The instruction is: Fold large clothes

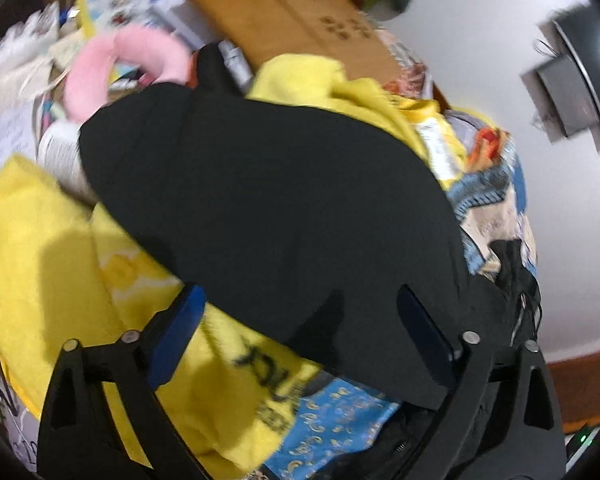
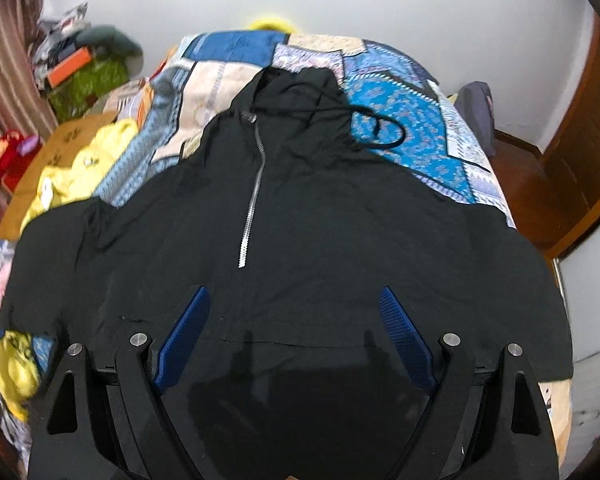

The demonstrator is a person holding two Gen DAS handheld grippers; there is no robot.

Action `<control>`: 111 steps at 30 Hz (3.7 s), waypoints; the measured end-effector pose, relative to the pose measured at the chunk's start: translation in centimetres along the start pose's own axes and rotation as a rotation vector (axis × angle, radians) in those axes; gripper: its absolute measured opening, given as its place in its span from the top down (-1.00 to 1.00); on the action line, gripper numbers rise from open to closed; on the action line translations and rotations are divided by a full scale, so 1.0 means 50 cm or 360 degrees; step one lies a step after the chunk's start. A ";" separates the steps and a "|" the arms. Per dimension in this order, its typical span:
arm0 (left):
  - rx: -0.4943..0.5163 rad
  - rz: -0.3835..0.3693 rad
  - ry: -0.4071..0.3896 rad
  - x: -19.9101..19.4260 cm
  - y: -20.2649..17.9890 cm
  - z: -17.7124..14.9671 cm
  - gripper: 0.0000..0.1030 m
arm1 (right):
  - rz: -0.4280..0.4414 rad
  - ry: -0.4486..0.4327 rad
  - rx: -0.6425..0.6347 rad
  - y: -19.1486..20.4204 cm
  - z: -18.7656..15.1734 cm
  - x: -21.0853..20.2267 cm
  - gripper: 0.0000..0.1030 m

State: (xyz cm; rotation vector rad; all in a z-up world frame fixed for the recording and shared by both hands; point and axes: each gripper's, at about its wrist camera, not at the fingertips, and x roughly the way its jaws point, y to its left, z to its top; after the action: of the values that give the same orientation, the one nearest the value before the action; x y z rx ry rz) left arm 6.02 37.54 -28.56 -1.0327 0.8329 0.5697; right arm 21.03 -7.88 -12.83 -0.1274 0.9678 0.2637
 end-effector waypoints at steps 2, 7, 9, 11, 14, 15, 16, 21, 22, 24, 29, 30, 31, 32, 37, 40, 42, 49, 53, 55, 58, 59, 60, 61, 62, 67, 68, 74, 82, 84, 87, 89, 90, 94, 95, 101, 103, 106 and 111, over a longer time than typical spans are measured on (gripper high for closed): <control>-0.0055 0.0013 -0.0010 0.009 0.023 0.000 -0.83 | -0.0008 0.0029 -0.0050 0.016 -0.001 0.010 -0.64; -0.0042 0.0064 -0.0013 0.040 0.033 0.013 -0.61 | 0.0025 0.0107 -0.0135 0.040 -0.009 0.031 -0.64; -0.0008 0.0108 -0.0052 0.043 0.025 0.018 -0.50 | 0.0017 0.0113 -0.0171 0.045 -0.006 0.034 -0.64; 0.0052 0.0199 -0.0120 0.038 0.009 0.021 -0.28 | 0.0016 0.0117 -0.0201 0.050 -0.005 0.032 -0.64; 0.0187 0.0376 -0.0243 0.018 -0.022 0.025 0.39 | 0.0023 0.0109 -0.0226 0.058 -0.004 0.025 -0.64; 0.0226 0.0410 -0.0272 0.013 -0.030 0.027 0.57 | 0.0032 0.0100 -0.0232 0.056 -0.004 0.019 -0.64; 0.0277 0.0442 -0.0305 0.007 -0.041 0.028 0.64 | 0.0037 0.0092 -0.0231 0.057 -0.005 0.014 -0.64; 0.0417 0.0405 -0.0389 -0.037 -0.097 0.041 0.81 | 0.0053 0.0030 -0.0194 0.045 -0.003 -0.016 -0.64; 0.0445 0.0368 -0.0410 -0.053 -0.115 0.043 0.84 | 0.0057 0.0017 -0.0181 0.039 -0.002 -0.022 -0.64; 0.0501 0.0308 -0.0454 -0.077 -0.155 0.045 0.85 | 0.0073 -0.0009 -0.0152 0.029 -0.001 -0.034 -0.64; 0.0731 0.0129 -0.0597 -0.149 -0.308 0.035 0.87 | 0.0109 -0.0074 -0.0080 -0.003 0.004 -0.059 -0.64; 0.0756 0.0091 -0.0607 -0.158 -0.332 0.032 0.89 | 0.0113 -0.0086 -0.0072 -0.008 0.003 -0.063 -0.64; 0.0795 0.0024 -0.0614 -0.170 -0.369 0.027 0.90 | 0.0117 -0.0103 -0.0058 -0.018 0.006 -0.067 -0.64; 0.0834 -0.0034 -0.0622 -0.179 -0.407 0.020 0.90 | 0.0119 -0.0112 -0.0050 -0.022 0.004 -0.072 -0.64; 0.1047 -0.0232 -0.0597 -0.189 -0.570 -0.049 0.92 | 0.0132 -0.0180 0.0016 -0.065 0.002 -0.093 -0.64; 0.1171 -0.0352 -0.0526 -0.176 -0.658 -0.113 0.92 | 0.0131 -0.0203 0.0056 -0.096 -0.002 -0.100 -0.64; 0.1248 -0.0418 -0.0464 -0.164 -0.704 -0.155 0.92 | 0.0122 -0.0211 0.0088 -0.116 -0.007 -0.102 -0.64; 0.1598 -0.0528 -0.0211 -0.098 -0.843 -0.355 0.93 | 0.0082 -0.0200 0.0179 -0.193 -0.030 -0.102 -0.64; 0.1801 -0.0475 -0.0019 -0.026 -0.867 -0.485 0.93 | 0.0040 -0.0172 0.0199 -0.223 -0.045 -0.098 -0.64; 0.1879 -0.0425 0.0069 0.009 -0.864 -0.530 0.93 | 0.0028 -0.0152 0.0197 -0.233 -0.053 -0.094 -0.64; 0.2000 -0.0358 0.0220 0.057 -0.847 -0.599 0.93 | 0.0017 -0.0122 0.0189 -0.241 -0.062 -0.088 -0.64; 0.2033 -0.0349 0.0250 0.065 -0.841 -0.616 0.93 | 0.0015 -0.0111 0.0184 -0.242 -0.066 -0.086 -0.64; 0.2086 -0.0329 0.0288 0.076 -0.831 -0.635 0.93 | 0.0013 -0.0101 0.0179 -0.242 -0.069 -0.084 -0.64; 0.2121 -0.0308 0.0298 0.082 -0.824 -0.648 0.92 | 0.0013 -0.0091 0.0175 -0.242 -0.072 -0.082 -0.64; 0.2150 -0.0289 0.0302 0.083 -0.815 -0.658 0.91 | 0.0013 -0.0084 0.0171 -0.243 -0.074 -0.081 -0.64; 0.2163 -0.0256 0.0504 0.098 -0.779 -0.674 0.44 | 0.0006 -0.0053 0.0131 -0.233 -0.083 -0.080 -0.64; 0.2149 -0.0263 0.0551 0.096 -0.772 -0.671 0.37 | 0.0000 -0.0053 0.0119 -0.230 -0.084 -0.082 -0.64; 0.2147 -0.0328 0.0483 0.023 -0.735 -0.630 -0.05 | -0.0010 -0.0094 0.0043 -0.201 -0.067 -0.106 -0.64; 0.1999 -0.0320 0.0108 -0.079 -0.695 -0.458 -0.42 | 0.0044 -0.0152 -0.0170 -0.089 -0.012 -0.110 -0.64; 0.1954 -0.0269 0.0006 -0.094 -0.675 -0.411 -0.44 | 0.0055 -0.0156 -0.0243 -0.054 0.001 -0.103 -0.64; 0.1887 -0.0192 -0.0072 -0.099 -0.640 -0.353 -0.44 | 0.0095 -0.0148 -0.0360 0.004 0.015 -0.086 -0.64; 0.1839 -0.0155 -0.0086 -0.094 -0.615 -0.321 -0.44 | 0.0112 -0.0126 -0.0441 0.042 0.022 -0.069 -0.64; 0.1822 -0.0140 -0.0081 -0.088 -0.605 -0.305 -0.44 | 0.0118 -0.0112 -0.0492 0.065 0.025 -0.056 -0.64; 0.1782 -0.0072 -0.0061 -0.062 -0.562 -0.271 -0.44 | 0.0102 -0.0035 -0.0657 0.130 0.029 -0.004 -0.64; 0.1777 -0.0051 -0.0051 -0.050 -0.552 -0.265 -0.44 | 0.0087 -0.0009 -0.0695 0.146 0.030 0.016 -0.64; 0.1759 0.0025 0.0030 0.007 -0.503 -0.258 -0.44 | -0.0031 0.0134 -0.0859 0.212 0.020 0.116 -0.61; 0.1746 0.0034 0.0071 0.024 -0.490 -0.262 -0.44 | -0.0091 0.0113 -0.0908 0.220 0.017 0.133 -0.60; 0.1734 0.0064 0.0136 0.058 -0.473 -0.267 -0.44 | -0.0113 0.0059 -0.0962 0.219 0.014 0.135 -0.51; 0.1730 0.0129 0.0231 0.109 -0.447 -0.286 -0.44 | -0.0066 0.0065 -0.0921 0.206 0.022 0.143 0.24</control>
State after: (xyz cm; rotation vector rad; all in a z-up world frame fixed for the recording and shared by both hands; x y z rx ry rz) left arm 21.27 15.41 -25.35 -0.0391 1.1169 0.0455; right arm 22.88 3.43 -18.02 -0.6828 0.9059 0.4995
